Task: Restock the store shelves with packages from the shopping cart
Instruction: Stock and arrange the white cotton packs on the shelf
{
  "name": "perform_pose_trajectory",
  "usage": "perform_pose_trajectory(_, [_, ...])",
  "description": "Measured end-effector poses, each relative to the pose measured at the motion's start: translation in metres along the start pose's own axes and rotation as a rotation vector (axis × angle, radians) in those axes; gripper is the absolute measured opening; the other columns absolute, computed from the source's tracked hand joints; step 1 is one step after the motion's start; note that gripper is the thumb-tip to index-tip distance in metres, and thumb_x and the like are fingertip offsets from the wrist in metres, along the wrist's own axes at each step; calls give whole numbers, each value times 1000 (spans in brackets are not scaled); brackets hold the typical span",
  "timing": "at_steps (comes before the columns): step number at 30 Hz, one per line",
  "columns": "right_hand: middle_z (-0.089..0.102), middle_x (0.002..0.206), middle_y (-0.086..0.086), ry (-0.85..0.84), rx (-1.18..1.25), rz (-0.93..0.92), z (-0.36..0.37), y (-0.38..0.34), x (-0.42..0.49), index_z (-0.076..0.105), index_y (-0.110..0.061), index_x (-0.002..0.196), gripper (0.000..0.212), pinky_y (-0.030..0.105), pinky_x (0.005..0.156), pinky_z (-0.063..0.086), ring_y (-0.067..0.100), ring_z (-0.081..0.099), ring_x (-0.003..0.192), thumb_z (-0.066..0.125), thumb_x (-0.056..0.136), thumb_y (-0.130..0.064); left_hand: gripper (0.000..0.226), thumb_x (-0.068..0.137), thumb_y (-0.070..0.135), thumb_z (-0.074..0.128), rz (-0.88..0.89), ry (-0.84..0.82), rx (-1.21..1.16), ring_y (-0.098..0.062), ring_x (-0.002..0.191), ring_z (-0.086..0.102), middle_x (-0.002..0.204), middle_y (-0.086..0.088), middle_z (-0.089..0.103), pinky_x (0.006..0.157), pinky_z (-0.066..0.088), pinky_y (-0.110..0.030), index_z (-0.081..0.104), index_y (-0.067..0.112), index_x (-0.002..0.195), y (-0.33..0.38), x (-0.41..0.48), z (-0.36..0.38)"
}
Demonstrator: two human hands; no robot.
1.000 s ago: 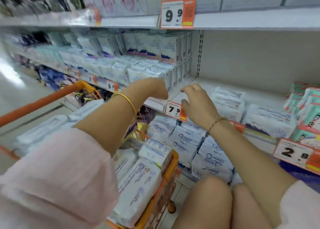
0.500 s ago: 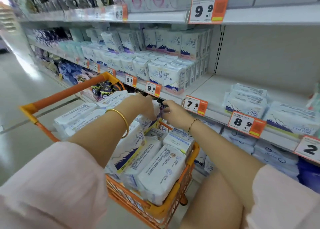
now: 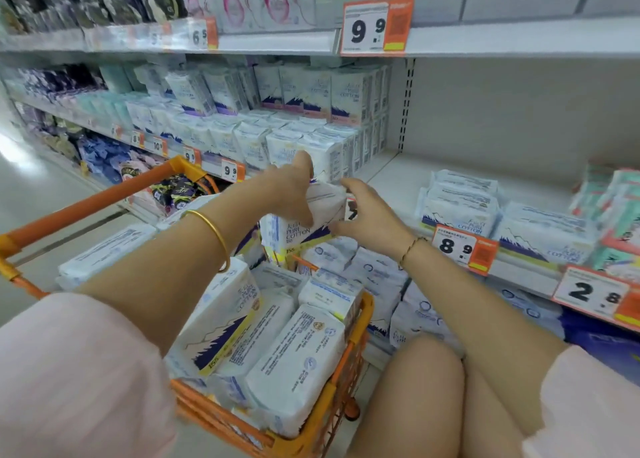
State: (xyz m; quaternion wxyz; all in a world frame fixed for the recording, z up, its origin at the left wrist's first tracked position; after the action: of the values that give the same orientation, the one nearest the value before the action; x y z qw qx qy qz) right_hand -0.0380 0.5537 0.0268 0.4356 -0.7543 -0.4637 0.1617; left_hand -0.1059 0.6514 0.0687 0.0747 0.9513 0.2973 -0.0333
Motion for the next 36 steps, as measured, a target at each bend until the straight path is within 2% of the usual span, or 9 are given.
perform_pose_trajectory(4, [25, 151, 7, 109, -304, -32, -74, 16, -9, 38, -15, 140, 77, 26, 111, 26, 21, 24, 141, 75, 73, -21, 70, 63, 19, 83, 311, 102, -162, -25, 104, 45, 114, -7, 47, 86, 44, -37, 29, 21, 108, 74, 19, -10])
perform_pose_trajectory(6, [37, 145, 4, 160, -389, 21, -112, 30, -18, 41, -16, 135, 75, 22, 100, 32, 21, 35, 133, 77, 70, -24, 68, 63, 15, 82, 447, 149, -219, -25, 101, 48, 110, -6, 47, 82, 44, -35, 29, 20, 104, 115, 26, -8])
perform_pose_trajectory(9, [52, 125, 4, 245, -496, 103, -162, 50, -29, 45, -15, 125, 70, 28, 85, 41, 23, 49, 111, 80, 66, -26, 63, 64, 17, 79, 604, 256, -251, -27, 106, 46, 108, -3, 46, 90, 42, -41, 36, 16, 110, 168, 36, -6])
perform_pose_trajectory(13, [51, 126, 7, 504, -828, 139, -219, 61, -40, 46, -16, 126, 62, 37, 89, 38, 31, 44, 115, 76, 73, -31, 75, 74, 23, 72, 613, 428, -353, -28, 124, 36, 134, -8, 41, 105, 30, -38, 33, 11, 136, 206, 68, -2])
perform_pose_trajectory(17, [48, 126, 10, 625, -1102, 301, -250, 85, -39, 46, -13, 123, 48, 40, 85, 40, 34, 42, 115, 67, 80, -16, 60, 89, 21, 57, 467, 257, -327, -30, 135, 25, 147, -13, 26, 110, 25, -37, 29, 12, 141, 219, 119, 39])
perform_pose_trajectory(21, [48, 127, 11, 543, -1164, 432, -258, 121, -27, 46, -11, 122, 47, 40, 88, 38, 34, 41, 117, 64, 79, -5, 52, 98, 40, 35, 429, 10, -68, -35, 144, 4, 157, -12, 6, 116, 14, -48, 21, 30, 147, 235, 149, 87])
perform_pose_trajectory(23, [47, 127, 12, 497, -1172, 456, -258, 132, -22, 46, -10, 122, 46, 40, 89, 38, 35, 40, 118, 62, 79, -5, 50, 98, 45, 28, 403, -39, -10, -39, 142, 7, 157, -11, 8, 114, 15, -49, 20, 35, 147, 238, 157, 98])
perform_pose_trajectory(27, [48, 125, 11, 427, -1128, 472, -255, 154, -13, 46, -10, 120, 42, 40, 85, 41, 34, 41, 116, 59, 81, 0, 51, 97, 49, 27, 388, -57, 27, -40, 136, 24, 153, -13, 18, 110, 24, -47, 21, 36, 146, 239, 161, 103])
perform_pose_trajectory(36, [52, 121, 18, 49, -989, 651, -237, 197, -13, 41, -5, 126, 41, 39, 87, 40, 35, 42, 118, 37, 86, 6, 50, 98, 48, 27, 386, -51, 19, -40, 135, 24, 152, -14, 20, 110, 24, -47, 22, 36, 146, 237, 158, 101])
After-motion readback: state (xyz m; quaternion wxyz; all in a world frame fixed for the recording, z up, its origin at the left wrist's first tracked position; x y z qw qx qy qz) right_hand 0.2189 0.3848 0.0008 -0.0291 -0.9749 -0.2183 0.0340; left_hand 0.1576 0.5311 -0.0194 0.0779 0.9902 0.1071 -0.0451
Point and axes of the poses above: each hand's wrist, its own x-axis towards the middle knuckle, its own z-axis out of the palm, y = z × x, the point moved 7 cm from there along x, towards the middle knuckle
